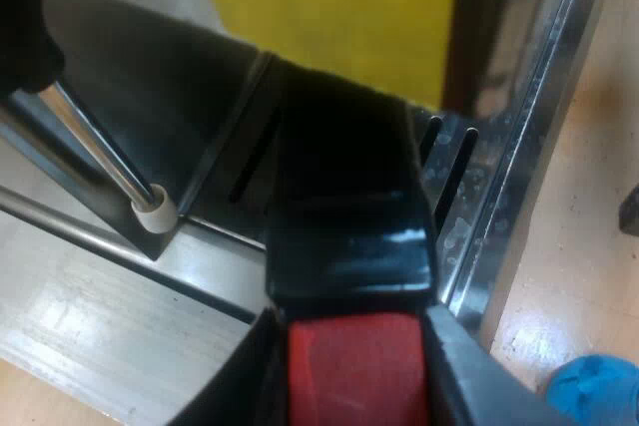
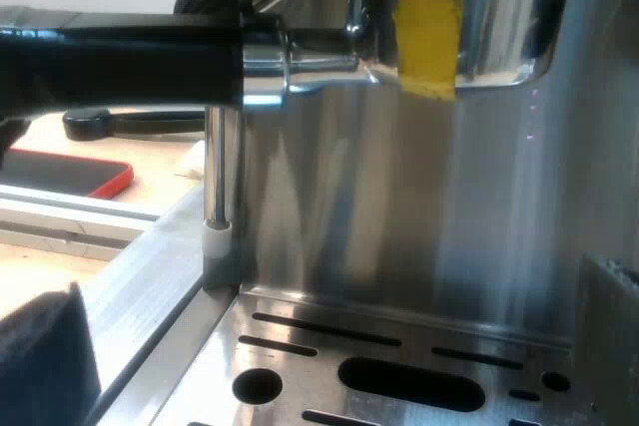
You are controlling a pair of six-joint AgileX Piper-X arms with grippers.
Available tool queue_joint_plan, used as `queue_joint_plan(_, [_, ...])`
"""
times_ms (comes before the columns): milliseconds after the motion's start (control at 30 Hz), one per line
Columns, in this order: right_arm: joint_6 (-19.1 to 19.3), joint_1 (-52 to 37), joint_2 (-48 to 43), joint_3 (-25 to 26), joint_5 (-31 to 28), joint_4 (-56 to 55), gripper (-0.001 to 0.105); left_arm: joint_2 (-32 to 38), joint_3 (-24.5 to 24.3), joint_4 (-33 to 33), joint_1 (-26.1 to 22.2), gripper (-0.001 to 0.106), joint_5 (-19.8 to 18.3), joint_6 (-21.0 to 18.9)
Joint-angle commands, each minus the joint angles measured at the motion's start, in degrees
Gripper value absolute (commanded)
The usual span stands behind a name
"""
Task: Put the handle in the coffee machine
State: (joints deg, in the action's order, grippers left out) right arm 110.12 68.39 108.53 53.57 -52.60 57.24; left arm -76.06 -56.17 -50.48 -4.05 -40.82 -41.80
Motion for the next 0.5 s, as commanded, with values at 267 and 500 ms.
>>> queue_joint_plan(267, [0.71, -0.20, -0.03, -0.05, 0.10, 0.35, 0.100, 1.40, -0.95, 2.49, 0.17, 0.000, -5.39, -3.28])
queue_joint_plan(500, [0.71, -0.20, -0.03, -0.05, 0.10, 0.35, 0.100, 1.40, -3.23, 2.70, 0.17, 0.000, -5.39, -3.39])
